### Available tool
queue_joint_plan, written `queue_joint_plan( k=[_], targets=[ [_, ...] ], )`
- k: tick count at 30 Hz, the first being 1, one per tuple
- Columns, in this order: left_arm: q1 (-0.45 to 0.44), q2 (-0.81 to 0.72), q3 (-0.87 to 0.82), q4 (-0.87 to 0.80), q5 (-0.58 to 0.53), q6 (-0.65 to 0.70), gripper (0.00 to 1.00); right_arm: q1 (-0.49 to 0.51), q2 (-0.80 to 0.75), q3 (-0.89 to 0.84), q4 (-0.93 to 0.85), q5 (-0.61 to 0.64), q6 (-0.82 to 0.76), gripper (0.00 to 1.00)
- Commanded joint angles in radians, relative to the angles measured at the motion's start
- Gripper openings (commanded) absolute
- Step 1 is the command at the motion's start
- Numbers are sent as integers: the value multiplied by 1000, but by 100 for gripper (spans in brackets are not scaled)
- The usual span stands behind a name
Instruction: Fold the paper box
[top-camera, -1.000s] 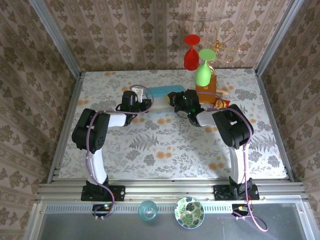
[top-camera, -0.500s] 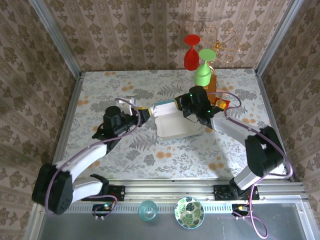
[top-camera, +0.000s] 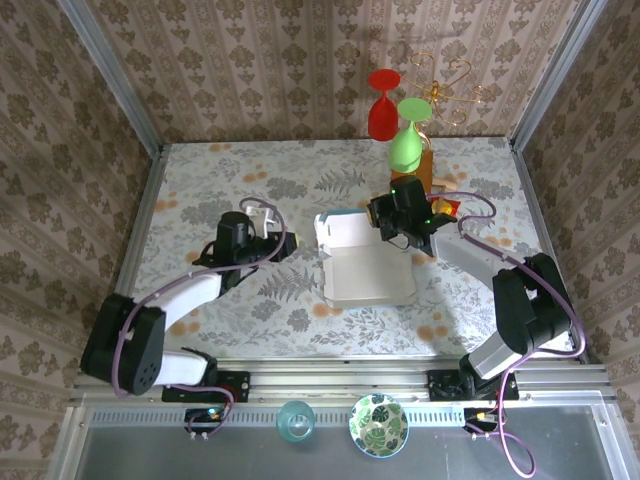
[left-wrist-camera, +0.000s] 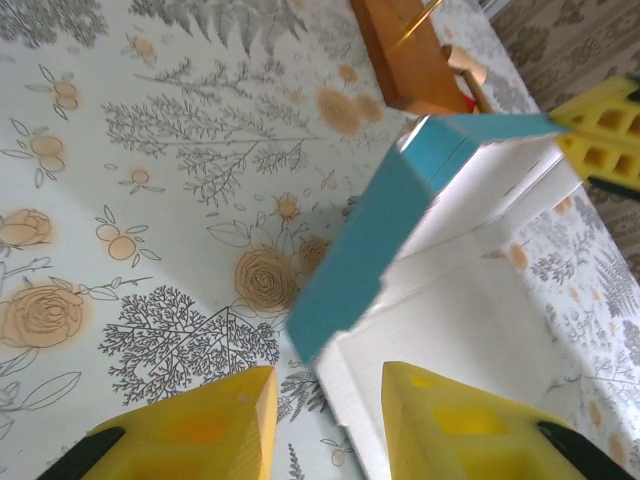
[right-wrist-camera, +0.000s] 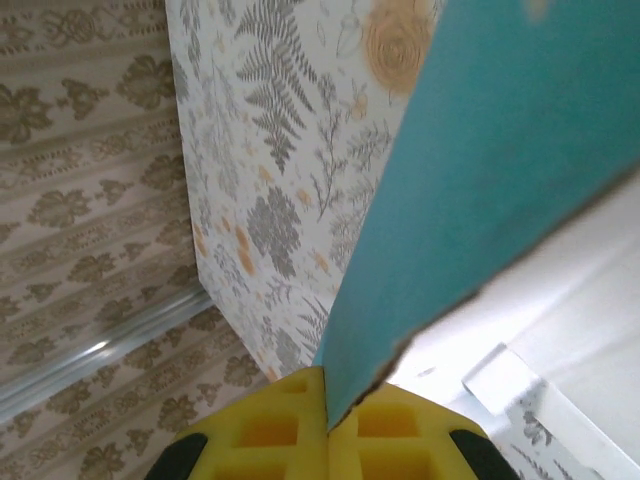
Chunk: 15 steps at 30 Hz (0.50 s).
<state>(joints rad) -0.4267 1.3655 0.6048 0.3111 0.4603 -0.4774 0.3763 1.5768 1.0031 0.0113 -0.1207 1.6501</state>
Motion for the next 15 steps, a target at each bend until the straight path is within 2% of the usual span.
queue_joint_plan(
  k=[1, 6, 11, 15],
  targets=[
    [-17, 63, 78, 106, 34, 58, 35, -32, 39, -9, 30, -36, -37, 0],
    [-18, 199, 143, 160, 85, 129, 35, -47, 62, 2, 49, -50, -48, 0],
    [-23, 286, 182, 229, 156, 128, 33, -69, 42, -11, 96, -29, -66, 0],
    [-77, 333, 219, 242, 150, 122, 34, -111, 29, -28, 155, -34, -91, 0]
  ],
)
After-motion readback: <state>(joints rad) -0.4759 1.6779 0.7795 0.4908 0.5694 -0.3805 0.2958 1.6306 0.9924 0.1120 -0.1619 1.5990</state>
